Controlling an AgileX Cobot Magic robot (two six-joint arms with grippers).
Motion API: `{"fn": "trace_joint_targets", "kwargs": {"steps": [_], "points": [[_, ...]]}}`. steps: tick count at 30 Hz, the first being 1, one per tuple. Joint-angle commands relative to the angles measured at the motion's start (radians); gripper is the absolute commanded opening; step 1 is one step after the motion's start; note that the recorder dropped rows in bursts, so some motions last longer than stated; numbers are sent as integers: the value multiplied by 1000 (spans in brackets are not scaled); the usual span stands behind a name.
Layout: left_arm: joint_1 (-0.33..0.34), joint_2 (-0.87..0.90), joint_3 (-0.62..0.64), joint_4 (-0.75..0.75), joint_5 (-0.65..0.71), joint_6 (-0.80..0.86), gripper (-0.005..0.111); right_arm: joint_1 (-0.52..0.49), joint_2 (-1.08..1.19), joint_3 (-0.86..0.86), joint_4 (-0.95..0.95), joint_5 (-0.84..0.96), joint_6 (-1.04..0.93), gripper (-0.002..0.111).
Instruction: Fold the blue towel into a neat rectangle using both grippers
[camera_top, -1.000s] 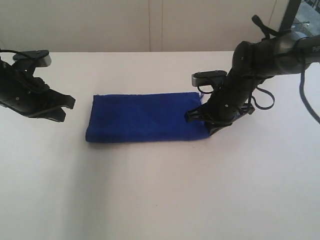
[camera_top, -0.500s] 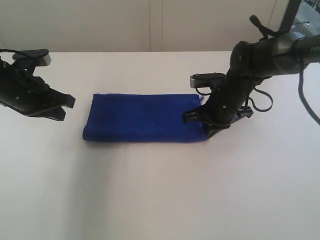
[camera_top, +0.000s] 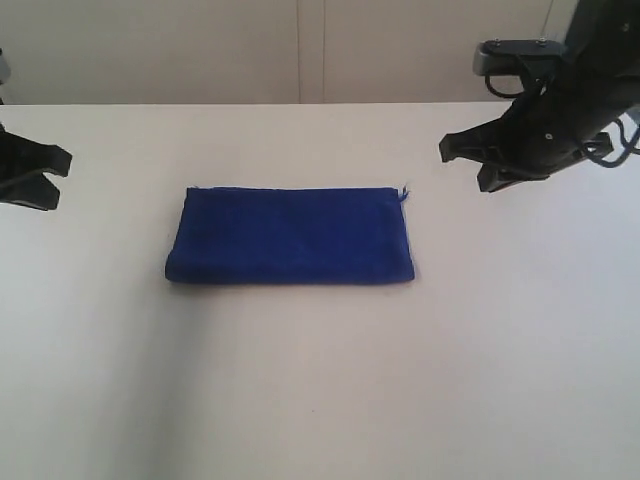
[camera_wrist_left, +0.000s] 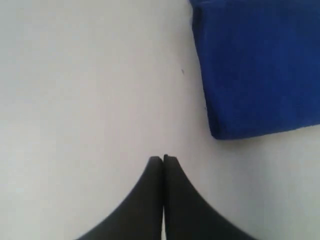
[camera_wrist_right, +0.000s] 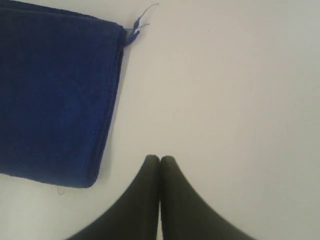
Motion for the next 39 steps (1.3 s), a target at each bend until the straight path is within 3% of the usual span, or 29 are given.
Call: {"fn": "trace_joint_targets", "kwargs": {"steps": [1, 8, 24, 39], "points": [[4, -80, 8, -2, 81, -5, 0, -7, -146, 120, 5, -59, 6, 0], [2, -184, 31, -17, 131, 20, 0, -7, -325, 251, 3, -108, 6, 0], [2, -561, 255, -55, 104, 22, 0, -7, -700, 466, -1, -191, 6, 0], [2, -880, 269, -57, 138, 41, 0, -7, -1048, 608, -63, -305, 6, 0]]}}
